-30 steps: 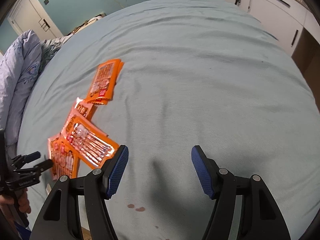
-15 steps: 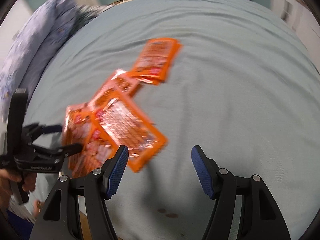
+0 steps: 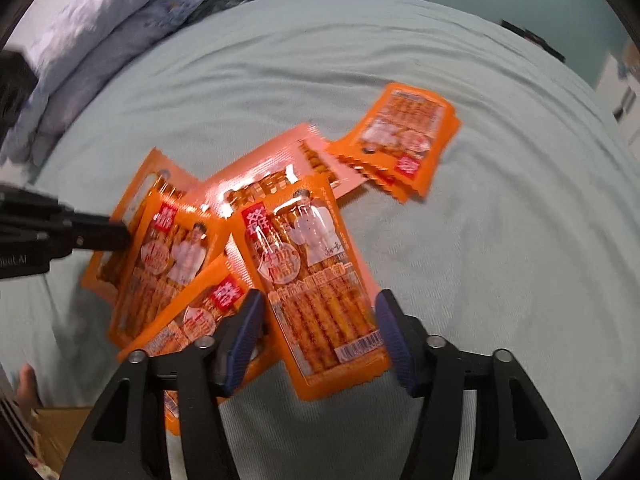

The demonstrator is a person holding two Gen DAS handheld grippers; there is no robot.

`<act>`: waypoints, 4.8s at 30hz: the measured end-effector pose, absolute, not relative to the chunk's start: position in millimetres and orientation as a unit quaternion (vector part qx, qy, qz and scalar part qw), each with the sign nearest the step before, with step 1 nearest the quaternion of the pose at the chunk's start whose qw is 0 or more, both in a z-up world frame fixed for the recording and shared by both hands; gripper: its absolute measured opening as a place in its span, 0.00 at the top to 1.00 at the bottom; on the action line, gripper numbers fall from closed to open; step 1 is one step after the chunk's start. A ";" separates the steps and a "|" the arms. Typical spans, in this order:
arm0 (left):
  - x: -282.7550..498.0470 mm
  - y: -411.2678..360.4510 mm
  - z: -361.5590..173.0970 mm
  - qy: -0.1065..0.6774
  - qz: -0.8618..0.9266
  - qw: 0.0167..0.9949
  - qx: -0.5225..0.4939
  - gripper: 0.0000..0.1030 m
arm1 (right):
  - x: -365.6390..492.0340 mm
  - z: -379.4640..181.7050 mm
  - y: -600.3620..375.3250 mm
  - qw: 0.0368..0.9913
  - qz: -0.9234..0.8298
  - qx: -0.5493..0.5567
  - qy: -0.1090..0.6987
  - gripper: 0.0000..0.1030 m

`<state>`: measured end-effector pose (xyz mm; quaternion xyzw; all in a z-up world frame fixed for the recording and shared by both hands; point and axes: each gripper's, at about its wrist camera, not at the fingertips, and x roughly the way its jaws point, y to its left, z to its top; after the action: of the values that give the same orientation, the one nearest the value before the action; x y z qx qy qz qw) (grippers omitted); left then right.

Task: Organize snacks
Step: 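Grasp an orange packet with the left gripper while the right gripper grasps another, then drop the left gripper's packet into the box while the right gripper lifts its packet, then grasp another orange packet with the left gripper while the right gripper holds its packet, then lower both held packets into the box and open both grippers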

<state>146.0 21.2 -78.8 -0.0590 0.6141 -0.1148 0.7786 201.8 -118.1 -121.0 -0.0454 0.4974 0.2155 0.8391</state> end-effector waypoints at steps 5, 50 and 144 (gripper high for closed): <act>140.2 32.7 -58.4 0.593 -0.098 0.795 -0.082 1.00 | 205.5 -113.1 -149.0 0.836 0.197 0.026 0.511 1.00; 23.2 25.6 5.8 0.552 -0.117 0.824 -0.042 0.24 | 194.7 -108.3 -108.4 0.864 0.197 -0.050 0.461 0.13; -33.0 -43.8 -2.4 0.523 -0.212 0.824 0.053 0.43 | -73.6 16.6 -245.8 0.912 0.223 0.186 0.289 0.65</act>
<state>-33.0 -43.8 -2.4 0.0535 0.5229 -0.2115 0.8240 -73.6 -245.8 16.6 0.1865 0.2887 0.2228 0.9123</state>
